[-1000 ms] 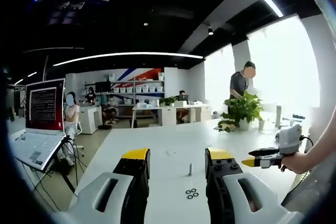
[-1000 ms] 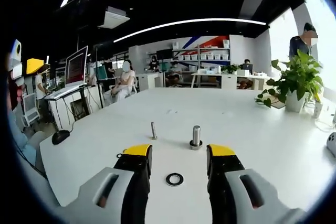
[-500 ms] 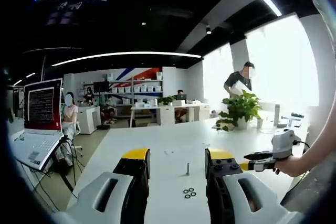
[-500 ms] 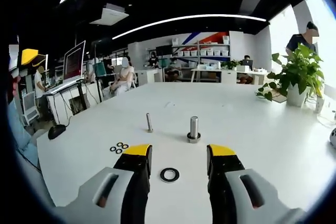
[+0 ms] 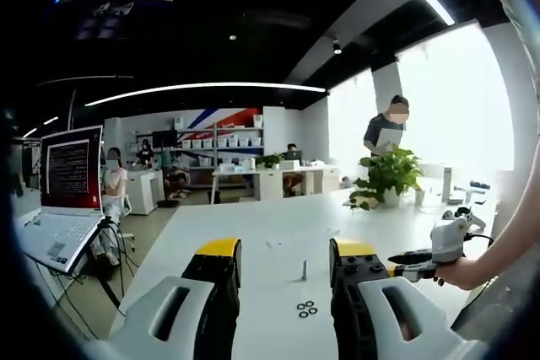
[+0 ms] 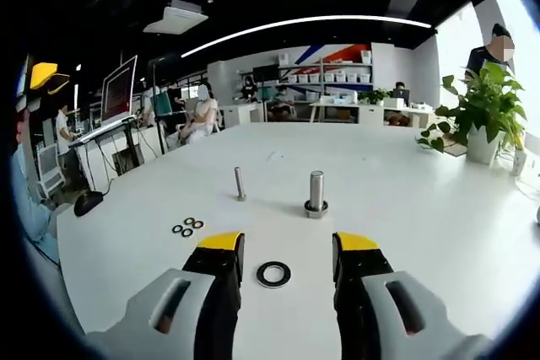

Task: Place the washer onto the threaded stud by aligning its center hole with the stud, sliding it down to the base, and recovering from edge contact or off-axis alignment until the washer reaches the visible bottom stop.

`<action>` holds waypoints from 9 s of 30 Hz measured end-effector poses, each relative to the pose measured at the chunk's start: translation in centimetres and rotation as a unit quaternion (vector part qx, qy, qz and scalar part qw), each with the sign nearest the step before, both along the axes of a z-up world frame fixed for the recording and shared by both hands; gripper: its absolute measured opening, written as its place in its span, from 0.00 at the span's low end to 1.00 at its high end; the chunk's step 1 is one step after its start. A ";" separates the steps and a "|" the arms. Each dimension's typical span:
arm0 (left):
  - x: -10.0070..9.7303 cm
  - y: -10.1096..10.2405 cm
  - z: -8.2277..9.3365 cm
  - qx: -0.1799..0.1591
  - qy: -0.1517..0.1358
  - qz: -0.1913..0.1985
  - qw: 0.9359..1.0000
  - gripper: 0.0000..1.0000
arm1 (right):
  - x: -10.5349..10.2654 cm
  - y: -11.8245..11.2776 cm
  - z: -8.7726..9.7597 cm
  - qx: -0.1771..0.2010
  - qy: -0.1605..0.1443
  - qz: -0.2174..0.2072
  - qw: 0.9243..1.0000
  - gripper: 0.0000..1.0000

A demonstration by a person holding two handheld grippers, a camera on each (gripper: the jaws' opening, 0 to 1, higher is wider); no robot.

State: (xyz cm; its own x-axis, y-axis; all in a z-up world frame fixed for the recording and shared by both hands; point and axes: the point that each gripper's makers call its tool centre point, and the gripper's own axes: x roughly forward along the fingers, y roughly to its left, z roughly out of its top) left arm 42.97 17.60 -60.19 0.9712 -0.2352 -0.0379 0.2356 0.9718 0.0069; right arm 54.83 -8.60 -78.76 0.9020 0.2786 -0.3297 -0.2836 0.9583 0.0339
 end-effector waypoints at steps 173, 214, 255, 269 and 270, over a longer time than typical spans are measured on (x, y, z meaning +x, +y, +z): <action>0.6 0.1 -2.6 0.003 0.025 -0.001 1.000 0.40 | 0.9 2.5 -6.9 -0.035 0.029 0.087 0.995 0.12; 0.4 0.1 -2.9 0.002 0.027 0.000 1.000 0.40 | 0.7 3.1 -6.7 -0.031 0.026 0.095 0.995 0.19; 0.2 0.0 -3.0 -0.002 0.024 0.001 1.000 0.40 | 1.4 -0.7 -6.0 -0.020 0.036 0.028 0.999 0.35; 0.3 0.2 -3.0 -0.004 0.024 0.004 1.000 0.40 | 2.6 -1.4 -5.9 -0.026 0.035 0.013 0.999 0.35; 0.3 0.3 -3.0 -0.003 0.024 0.004 1.000 0.40 | 2.7 -1.5 -5.9 -0.027 0.034 0.012 0.999 0.35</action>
State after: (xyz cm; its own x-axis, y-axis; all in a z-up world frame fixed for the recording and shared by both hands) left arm 43.23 17.85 -63.21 0.9703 -0.2268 -0.0838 0.2268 0.9739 -0.0096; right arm 57.50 -10.11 -84.66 0.8700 0.2802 -0.4057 -0.3057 0.9521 0.0019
